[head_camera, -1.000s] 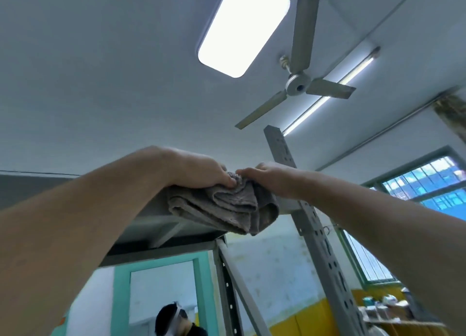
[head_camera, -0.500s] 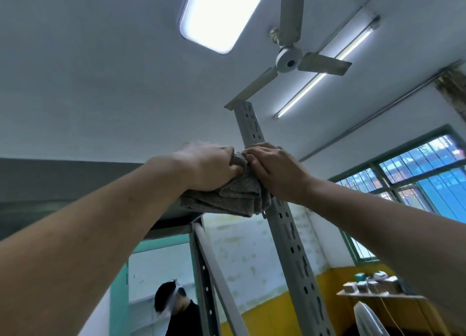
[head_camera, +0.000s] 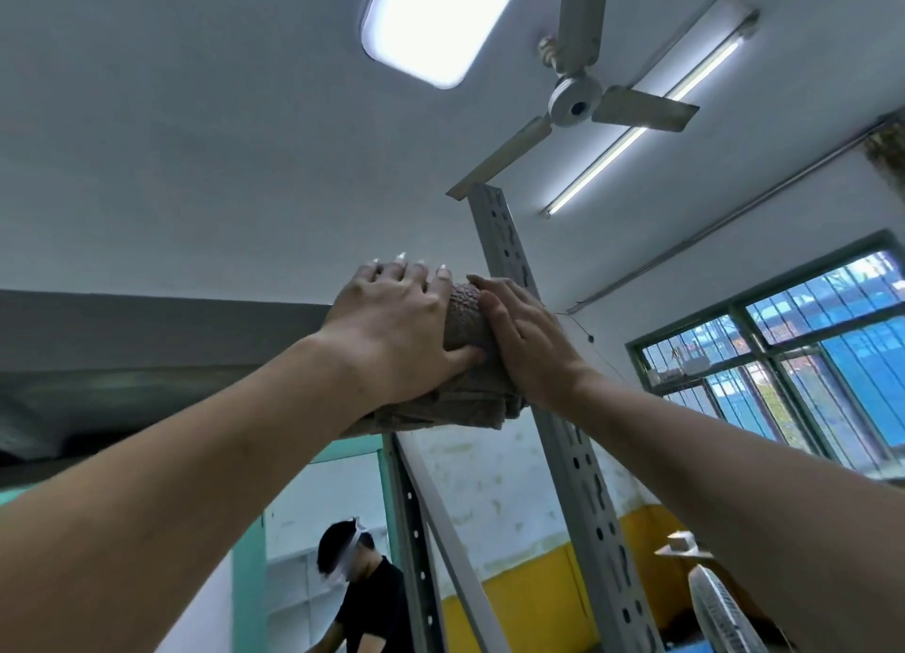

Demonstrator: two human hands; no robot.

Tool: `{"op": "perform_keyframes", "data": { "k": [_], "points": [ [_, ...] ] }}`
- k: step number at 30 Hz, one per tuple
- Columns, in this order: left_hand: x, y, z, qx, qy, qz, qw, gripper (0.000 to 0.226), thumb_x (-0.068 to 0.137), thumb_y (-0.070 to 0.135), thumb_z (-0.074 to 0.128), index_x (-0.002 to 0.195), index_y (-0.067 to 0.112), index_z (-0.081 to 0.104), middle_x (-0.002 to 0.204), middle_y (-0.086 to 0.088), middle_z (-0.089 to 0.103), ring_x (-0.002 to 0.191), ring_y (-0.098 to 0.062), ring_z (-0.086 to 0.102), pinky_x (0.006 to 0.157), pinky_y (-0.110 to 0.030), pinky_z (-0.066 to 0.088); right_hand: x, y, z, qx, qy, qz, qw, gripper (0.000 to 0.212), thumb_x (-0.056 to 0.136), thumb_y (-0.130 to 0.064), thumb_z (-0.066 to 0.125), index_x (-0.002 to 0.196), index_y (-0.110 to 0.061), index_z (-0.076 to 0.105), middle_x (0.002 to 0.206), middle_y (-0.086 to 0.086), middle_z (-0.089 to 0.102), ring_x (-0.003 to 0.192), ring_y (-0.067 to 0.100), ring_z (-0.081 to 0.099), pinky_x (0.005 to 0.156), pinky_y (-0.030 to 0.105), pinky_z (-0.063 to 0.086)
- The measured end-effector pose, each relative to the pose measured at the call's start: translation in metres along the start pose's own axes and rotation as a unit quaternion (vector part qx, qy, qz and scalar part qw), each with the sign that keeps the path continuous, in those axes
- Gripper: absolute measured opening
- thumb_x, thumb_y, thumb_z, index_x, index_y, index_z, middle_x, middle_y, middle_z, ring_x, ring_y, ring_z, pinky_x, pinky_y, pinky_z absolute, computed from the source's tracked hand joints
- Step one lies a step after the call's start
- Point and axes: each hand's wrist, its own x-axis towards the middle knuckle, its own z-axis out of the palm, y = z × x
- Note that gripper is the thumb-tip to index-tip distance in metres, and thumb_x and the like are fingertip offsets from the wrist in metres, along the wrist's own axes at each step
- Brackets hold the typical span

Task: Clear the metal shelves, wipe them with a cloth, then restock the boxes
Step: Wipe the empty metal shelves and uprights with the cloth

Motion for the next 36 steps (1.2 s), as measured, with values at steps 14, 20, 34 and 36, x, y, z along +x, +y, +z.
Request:
{"op": "perform_keyframes", "data": {
  "k": [14, 20, 34, 36],
  "points": [
    [-0.057, -0.032, 0.015, 0.082, 0.076, 0.051, 0.992, 0.077, 0.107, 0.045, 0.033, 0.158, 0.004, -0.008, 0.166, -0.021, 0.000, 0.154, -0.041, -0.006, 0.125, -0.053, -0.001, -0.025, -0.051, 0.031, -0.021, 0.022, 0.021, 0.999, 0.076, 0.095, -0.060, 0.010, 0.162, -0.025, 0.015, 0.167, -0.005, 0.018, 0.155, 0.008, 0.004, 0.128, 0.045, 0.010],
    [-0.139, -0.132, -0.021, 0.129, 0.081, 0.049, 0.987, 0.085, 0.104, 0.054, 0.033, 0.158, 0.002, -0.008, 0.166, -0.021, 0.003, 0.154, -0.039, -0.002, 0.125, -0.052, 0.003, -0.025, -0.174, 0.074, -0.024, 0.003, -0.008, 1.000, 0.082, 0.091, -0.064, 0.007, 0.162, -0.023, 0.009, 0.169, -0.004, 0.010, 0.155, 0.005, -0.002, 0.128, 0.039, 0.002],
    [-0.460, -0.494, -0.149, 0.143, 0.070, -0.003, 0.987, 0.086, 0.098, 0.059, 0.035, 0.157, -0.003, 0.018, 0.162, -0.024, 0.021, 0.153, -0.038, 0.014, 0.125, -0.050, 0.015, -0.021, -0.632, 0.248, -0.042, 0.001, -0.111, 0.993, 0.090, 0.091, -0.071, 0.023, 0.160, -0.014, 0.014, 0.162, 0.010, 0.022, 0.153, 0.027, 0.012, 0.127, 0.044, 0.004],
    [-0.499, -0.537, -0.167, 0.149, 0.061, -0.014, 0.987, 0.087, 0.098, 0.059, 0.035, 0.156, -0.003, 0.019, 0.162, -0.024, 0.022, 0.153, -0.038, 0.016, 0.124, -0.054, 0.018, -0.019, -0.690, 0.270, -0.042, -0.007, -0.124, 0.991, 0.092, 0.091, -0.071, 0.026, 0.160, -0.013, 0.013, 0.162, 0.012, 0.022, 0.152, 0.030, 0.013, 0.127, 0.046, 0.004]
  ]
}}
